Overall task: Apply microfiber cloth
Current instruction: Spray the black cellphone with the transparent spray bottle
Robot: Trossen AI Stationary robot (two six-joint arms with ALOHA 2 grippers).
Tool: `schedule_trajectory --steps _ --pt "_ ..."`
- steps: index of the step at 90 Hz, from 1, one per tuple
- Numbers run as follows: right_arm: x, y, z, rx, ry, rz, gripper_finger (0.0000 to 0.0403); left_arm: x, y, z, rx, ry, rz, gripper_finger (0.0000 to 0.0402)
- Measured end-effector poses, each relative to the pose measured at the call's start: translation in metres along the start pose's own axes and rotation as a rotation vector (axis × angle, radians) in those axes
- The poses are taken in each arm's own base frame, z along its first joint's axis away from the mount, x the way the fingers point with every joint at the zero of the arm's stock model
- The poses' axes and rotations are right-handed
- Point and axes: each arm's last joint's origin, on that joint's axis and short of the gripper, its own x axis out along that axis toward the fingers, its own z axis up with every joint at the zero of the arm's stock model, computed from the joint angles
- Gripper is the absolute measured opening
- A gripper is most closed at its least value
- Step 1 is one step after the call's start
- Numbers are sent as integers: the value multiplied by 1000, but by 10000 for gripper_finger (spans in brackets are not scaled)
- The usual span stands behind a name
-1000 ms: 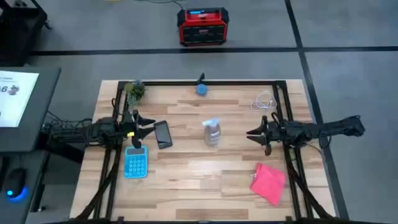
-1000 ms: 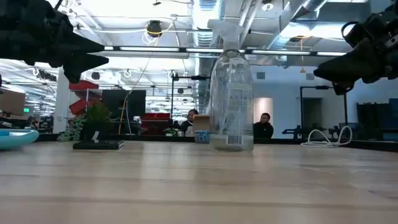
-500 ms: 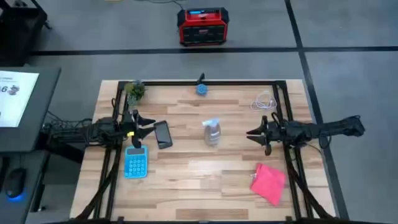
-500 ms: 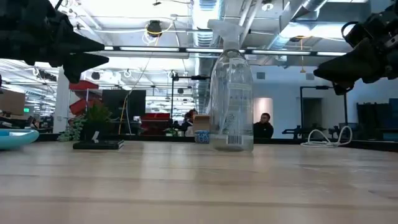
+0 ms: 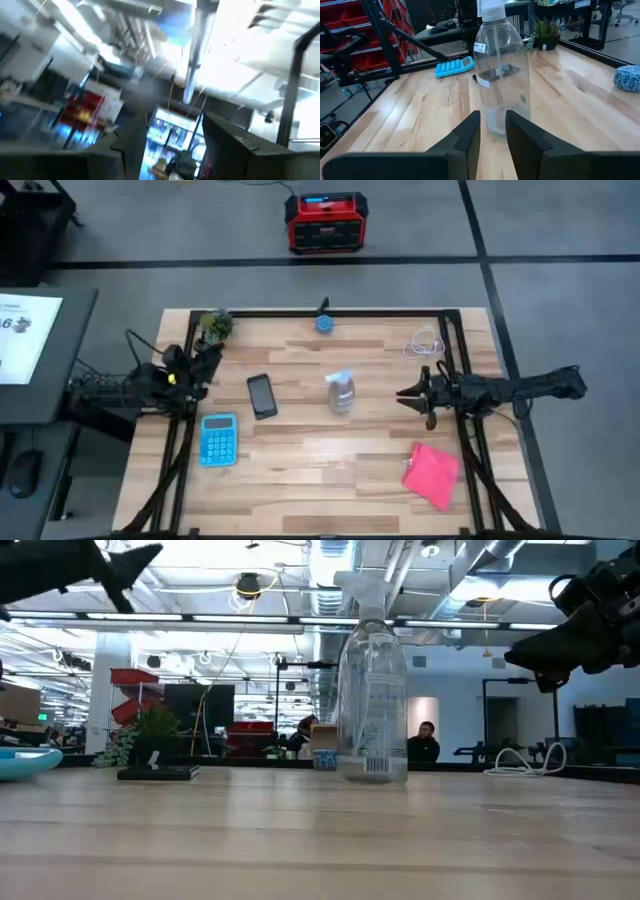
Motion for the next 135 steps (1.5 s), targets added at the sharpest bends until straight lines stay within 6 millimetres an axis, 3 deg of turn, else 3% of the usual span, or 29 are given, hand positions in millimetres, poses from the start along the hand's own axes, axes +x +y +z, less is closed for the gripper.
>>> schedule_trajectory --steps 13,28,47,64,81,88,97,110,135 --pt "0 0 0 0 0 0 82 25 -4 -15 87 165 27 169" --pt "0 0 0 0 0 0 82 70 -12 -30 256 360 102 169" --pt "0 0 0 0 0 0 82 115 -11 -50 364 724 270 169" --pt "0 0 0 0 0 0 82 133 -8 -60 365 949 362 169" --pt "0 0 0 0 0 0 82 128 -29 -85 395 1081 122 168" --pt "0 0 0 0 0 0 82 119 -45 -101 402 1031 42 168" --pt "0 0 0 0 0 0 82 106 -72 -114 389 792 -66 168" --pt "0 0 0 0 0 0 82 94 -87 -129 461 557 82 168" --pt "0 0 0 0 0 0 82 122 -92 -164 468 528 55 195"
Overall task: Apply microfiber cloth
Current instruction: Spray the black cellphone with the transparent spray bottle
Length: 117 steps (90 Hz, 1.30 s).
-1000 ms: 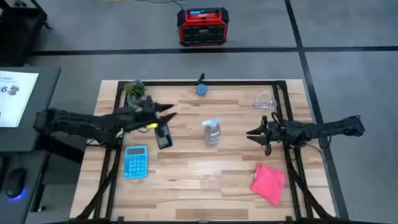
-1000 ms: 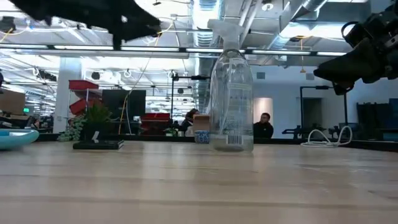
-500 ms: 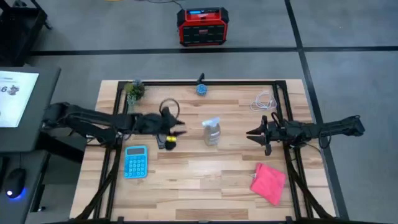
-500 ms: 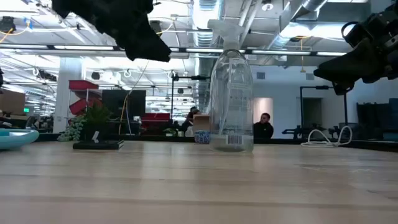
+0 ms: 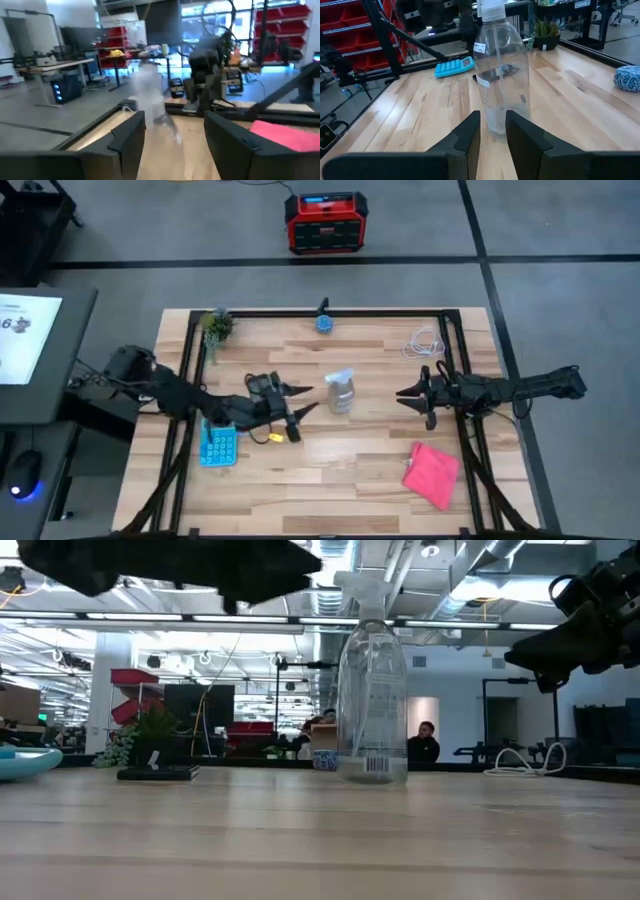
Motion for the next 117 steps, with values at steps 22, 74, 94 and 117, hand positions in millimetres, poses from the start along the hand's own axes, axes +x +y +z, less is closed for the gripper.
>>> schedule_trajectory --steps 22,74,94,117 --pt "0 0 0 0 -1 0 82 26 0 9 14 53 122 243" --pt "0 0 0 0 -1 0 82 58 35 20 -125 64 127 226" --pt "0 0 0 0 -1 1 82 60 39 19 -128 63 81 183" --pt "0 0 0 0 -1 0 82 61 38 20 -100 58 33 72"
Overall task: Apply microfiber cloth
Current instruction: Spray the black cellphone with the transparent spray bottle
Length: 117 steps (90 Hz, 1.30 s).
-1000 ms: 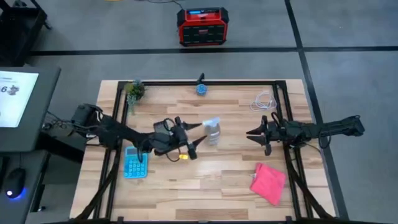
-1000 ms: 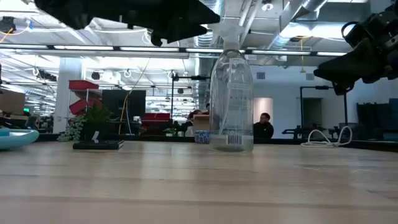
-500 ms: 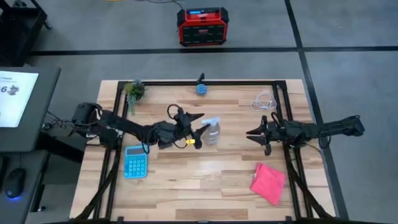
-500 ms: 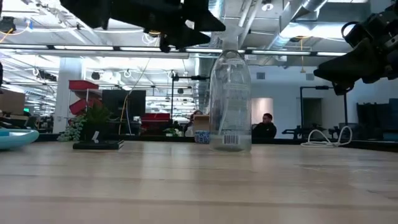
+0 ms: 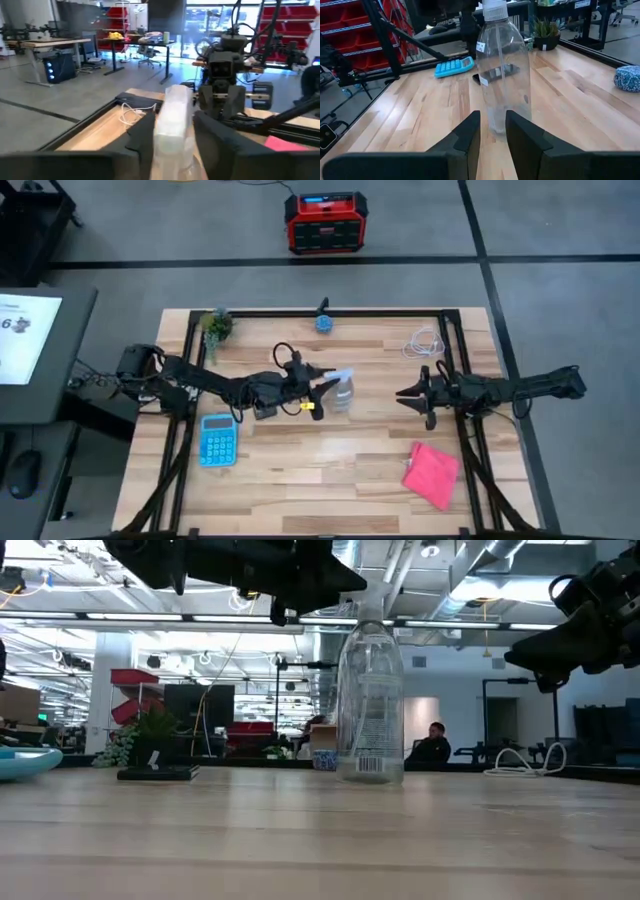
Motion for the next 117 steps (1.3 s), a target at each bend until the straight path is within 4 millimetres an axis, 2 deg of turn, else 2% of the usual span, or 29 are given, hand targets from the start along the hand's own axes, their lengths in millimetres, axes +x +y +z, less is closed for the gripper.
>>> schedule_trajectory --steps 9,26,49,58,77,86,117 --pt "0 0 0 0 0 0 82 0 0 1 12 -18 -4 29" --pt "0 0 0 0 0 0 82 -2 -6 9 -8 -95 -133 29" --pt "0 0 0 0 0 0 82 -8 -24 22 -92 -143 -673 29" --pt "0 0 0 0 0 0 82 -9 -44 28 -89 -122 -759 29" --pt "0 0 0 0 0 0 82 1 -109 31 59 -90 -879 29" --pt "0 0 0 0 0 0 82 8 -129 34 73 -111 -914 29" --pt "0 0 0 0 0 0 82 45 -164 7 32 -83 -1015 29"
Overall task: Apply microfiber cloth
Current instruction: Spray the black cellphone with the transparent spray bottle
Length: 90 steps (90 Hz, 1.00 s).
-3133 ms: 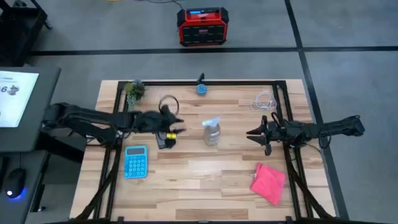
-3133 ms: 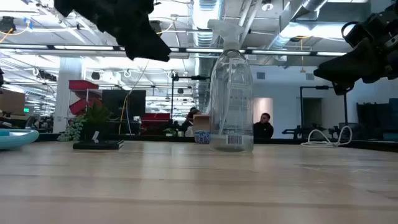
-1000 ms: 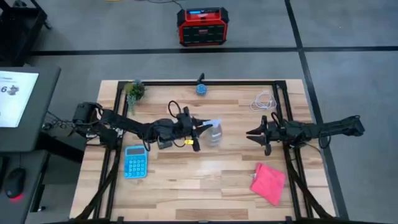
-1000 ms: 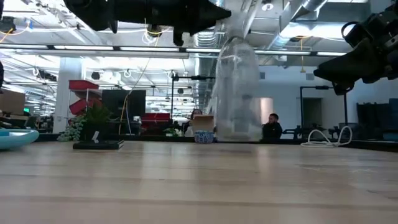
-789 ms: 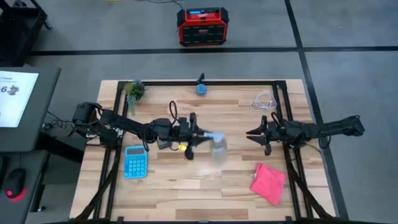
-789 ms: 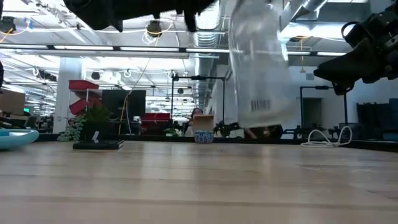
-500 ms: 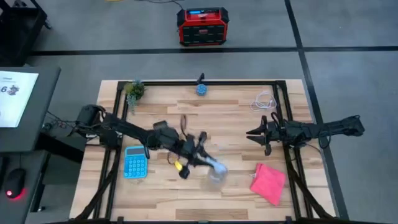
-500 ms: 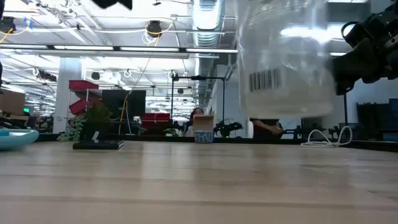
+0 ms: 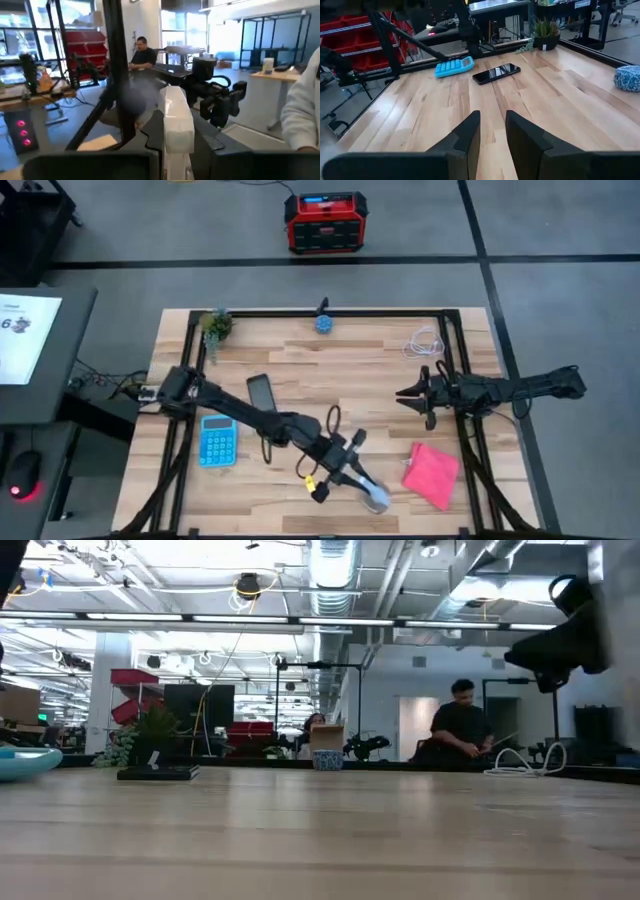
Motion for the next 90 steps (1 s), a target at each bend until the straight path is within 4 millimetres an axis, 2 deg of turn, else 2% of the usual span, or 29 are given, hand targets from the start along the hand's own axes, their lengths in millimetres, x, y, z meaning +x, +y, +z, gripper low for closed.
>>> schedule_trajectory --steps 9,30,56,68,90 --pt "0 0 0 0 0 0 82 8 2 -16 -31 36 -4 29" --pt "0 0 0 0 0 0 82 10 9 -19 -42 59 27 33" --pt "0 0 0 0 0 0 82 9 9 -25 -60 111 31 146" --pt "0 0 0 0 0 0 82 8 11 -23 -55 114 33 187" --pt "0 0 0 0 0 0 82 -7 14 6 -22 203 45 220"
